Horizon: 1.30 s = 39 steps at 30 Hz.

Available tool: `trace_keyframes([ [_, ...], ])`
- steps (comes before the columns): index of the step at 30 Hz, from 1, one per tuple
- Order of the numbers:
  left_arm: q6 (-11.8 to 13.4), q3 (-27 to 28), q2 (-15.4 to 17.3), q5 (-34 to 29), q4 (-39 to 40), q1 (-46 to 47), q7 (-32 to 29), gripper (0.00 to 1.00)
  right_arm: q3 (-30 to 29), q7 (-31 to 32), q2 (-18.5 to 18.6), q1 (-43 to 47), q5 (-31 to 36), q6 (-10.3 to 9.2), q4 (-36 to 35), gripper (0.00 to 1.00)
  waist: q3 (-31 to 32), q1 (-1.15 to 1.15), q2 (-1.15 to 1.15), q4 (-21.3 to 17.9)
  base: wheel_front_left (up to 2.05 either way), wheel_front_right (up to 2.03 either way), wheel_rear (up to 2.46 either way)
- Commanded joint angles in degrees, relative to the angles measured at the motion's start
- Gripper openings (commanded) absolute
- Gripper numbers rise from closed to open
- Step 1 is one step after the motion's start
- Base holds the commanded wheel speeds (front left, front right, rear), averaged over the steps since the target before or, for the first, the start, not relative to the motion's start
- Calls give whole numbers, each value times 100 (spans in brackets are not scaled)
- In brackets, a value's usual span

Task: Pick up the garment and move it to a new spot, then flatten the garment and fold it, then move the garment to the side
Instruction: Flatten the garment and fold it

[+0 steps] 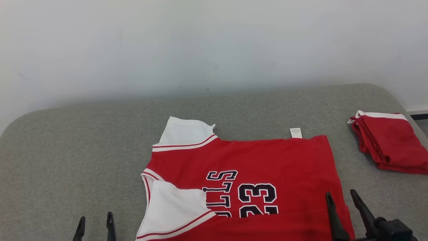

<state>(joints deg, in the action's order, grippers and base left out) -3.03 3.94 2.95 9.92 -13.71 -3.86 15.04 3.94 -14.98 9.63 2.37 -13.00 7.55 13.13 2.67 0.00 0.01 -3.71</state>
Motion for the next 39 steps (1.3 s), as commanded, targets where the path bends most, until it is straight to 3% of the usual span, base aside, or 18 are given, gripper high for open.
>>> trace_keyframes([
  [1, 14, -14, -11, 13, 28, -14, 15, 100, -18, -25, -31, 3, -11, -16, 22, 100, -10, 0, -1, 0, 0, 0, 0],
  [14, 27, -78, -12, 32, 45, -8, 15, 100, 13, -25, -48, -99, -3, -16, 75, 100, -125, 0, -1, -30, 0, 0, 0],
  [21, -149, -192, 64, 75, -404, 417, -5, 100, 119, 290, 145, -499, -131, -16, 109, 100, -310, 0, -1, -90, 0, 0, 0],
  [31, -384, -323, 467, 521, -1123, 2361, -572, 100, 403, 2396, 590, -2201, -634, -16, 476, 100, -1326, 0, -1, -353, 0, 0, 0],
  [39, -441, -409, 752, 1021, -1754, 3903, -1511, 100, 605, 3873, 595, -3675, -976, -16, 709, 100, -2213, 0, -1, -677, 0, 0, 0],
])
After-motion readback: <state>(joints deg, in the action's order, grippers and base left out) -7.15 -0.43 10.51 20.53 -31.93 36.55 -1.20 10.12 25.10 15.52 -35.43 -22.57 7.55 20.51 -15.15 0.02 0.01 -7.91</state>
